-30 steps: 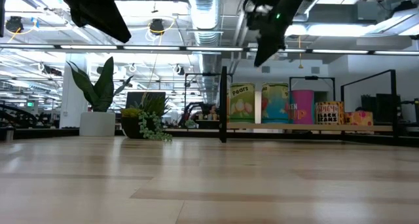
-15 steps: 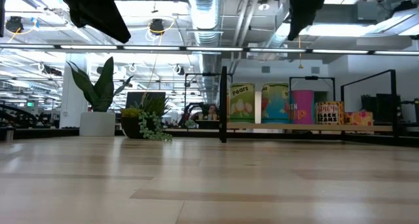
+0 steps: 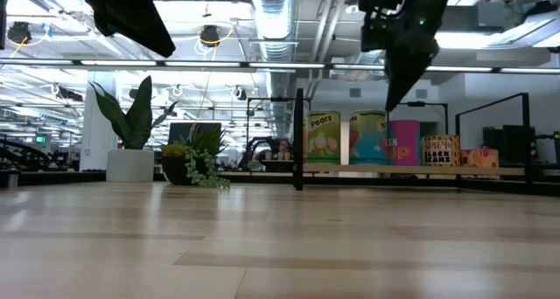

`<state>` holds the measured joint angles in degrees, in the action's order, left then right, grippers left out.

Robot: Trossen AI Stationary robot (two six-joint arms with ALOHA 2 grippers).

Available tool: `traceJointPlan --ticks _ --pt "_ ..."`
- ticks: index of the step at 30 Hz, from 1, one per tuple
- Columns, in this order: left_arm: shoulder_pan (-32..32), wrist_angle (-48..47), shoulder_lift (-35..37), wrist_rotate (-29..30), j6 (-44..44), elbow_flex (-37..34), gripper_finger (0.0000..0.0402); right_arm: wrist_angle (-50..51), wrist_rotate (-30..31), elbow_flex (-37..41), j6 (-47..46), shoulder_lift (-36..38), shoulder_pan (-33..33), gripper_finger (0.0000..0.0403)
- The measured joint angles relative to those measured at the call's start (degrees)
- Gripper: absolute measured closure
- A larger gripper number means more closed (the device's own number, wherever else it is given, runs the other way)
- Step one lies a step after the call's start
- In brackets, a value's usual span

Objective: Pick and place cans onto a shelf
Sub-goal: Adjust the canned goods on the shelf

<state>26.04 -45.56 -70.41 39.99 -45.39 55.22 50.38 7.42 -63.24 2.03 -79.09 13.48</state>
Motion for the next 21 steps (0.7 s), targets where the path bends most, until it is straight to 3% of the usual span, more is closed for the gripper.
traceJointPlan --ticks 9,21 --pt "0.0 0.0 0.0 0.2 0.1 0.0 0.0332 -4.1 -3.2 1.3 2.2 -0.9 4.4 0.0399" --pt "0.0 0.0 0.0 -0.3 0.1 0.0 0.0332 -6.5 -3.2 1.4 4.0 -5.6 5.9 0.0397"
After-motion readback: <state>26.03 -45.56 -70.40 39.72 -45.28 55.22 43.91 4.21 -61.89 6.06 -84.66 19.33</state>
